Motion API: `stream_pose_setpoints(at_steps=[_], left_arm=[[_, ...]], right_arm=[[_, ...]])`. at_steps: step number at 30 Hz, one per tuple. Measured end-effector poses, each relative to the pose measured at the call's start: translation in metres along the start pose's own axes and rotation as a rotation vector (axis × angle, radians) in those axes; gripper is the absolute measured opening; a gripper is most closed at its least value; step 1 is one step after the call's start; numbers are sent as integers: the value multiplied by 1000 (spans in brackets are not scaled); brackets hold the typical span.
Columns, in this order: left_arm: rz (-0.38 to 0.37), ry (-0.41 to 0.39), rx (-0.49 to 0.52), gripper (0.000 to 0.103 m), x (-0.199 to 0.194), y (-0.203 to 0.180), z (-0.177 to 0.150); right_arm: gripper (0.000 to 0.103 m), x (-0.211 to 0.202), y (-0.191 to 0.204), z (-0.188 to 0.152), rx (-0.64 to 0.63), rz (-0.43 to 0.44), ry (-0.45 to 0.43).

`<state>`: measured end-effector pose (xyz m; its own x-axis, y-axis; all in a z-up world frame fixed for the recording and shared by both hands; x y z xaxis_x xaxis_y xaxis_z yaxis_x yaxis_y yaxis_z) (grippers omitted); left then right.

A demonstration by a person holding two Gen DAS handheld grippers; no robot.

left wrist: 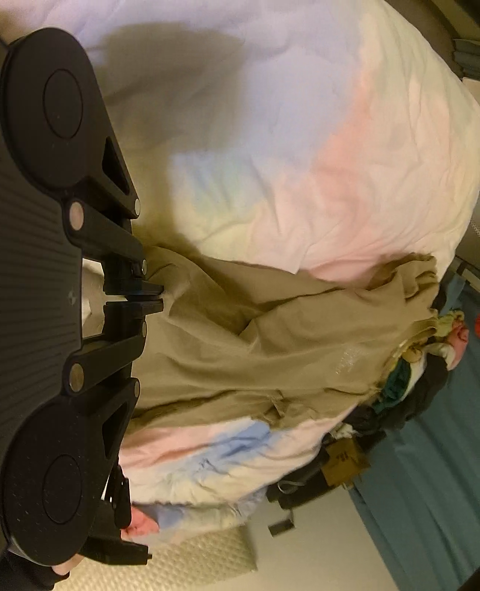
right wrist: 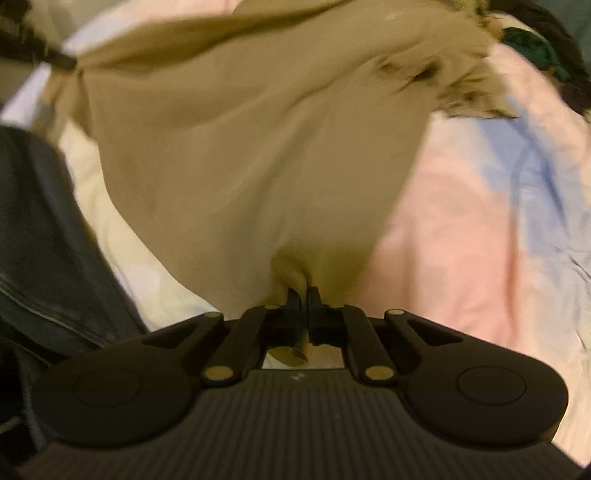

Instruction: Fold clothes

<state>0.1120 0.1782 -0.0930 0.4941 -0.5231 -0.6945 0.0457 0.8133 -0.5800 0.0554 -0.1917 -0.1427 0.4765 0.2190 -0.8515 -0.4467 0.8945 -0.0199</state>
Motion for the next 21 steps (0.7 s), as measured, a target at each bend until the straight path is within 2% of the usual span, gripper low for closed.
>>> stream_pose_setpoints(at_steps=[5,8,11,12,15,17,18,19,20,21], left_arm=[[57,26,-24,2,11,20,-3],[121,105,-35,2,26,33,-16],[149,141,2,4,29,30,-20],[156,151,16,6,29,29,-21],[141,126,62,31,23,23,-14],[127,73,97,57,17,17,-3],[118,39,103,61,15,15,6],[108,4,108,67,14,12,14],[100,-35,95,70,15,9,26],[93,-76,78,72,16,6,38]], right_arm=[[6,-39,-52,0,165,-36,-90],[6,-24,-63,-24,225,-41,-51],[9,-5,-62,-48,234,-40,-19],[8,0,-59,-55,229,-38,-16],[11,-11,-59,-50,231,-34,-68],[28,-19,-66,-36,306,-10,-108],[55,-25,-68,-28,339,-10,-131],[77,-32,-72,-18,363,-21,-172],[82,-38,-74,-6,375,-35,-219],[81,-45,-75,7,381,-46,-266]])
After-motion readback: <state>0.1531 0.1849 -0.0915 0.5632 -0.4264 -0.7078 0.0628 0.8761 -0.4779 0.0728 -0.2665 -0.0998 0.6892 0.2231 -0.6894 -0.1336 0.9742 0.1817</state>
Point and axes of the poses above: each gripper's, at about its wrist camera, not at the fingertips, and x roughly the way its jaws point, y to its left, z to its top, the point moved 10 cm from there along x, roughly the way its jaws point, and after that the axes turned 10 degrees about -y, right-handed, at the moved point
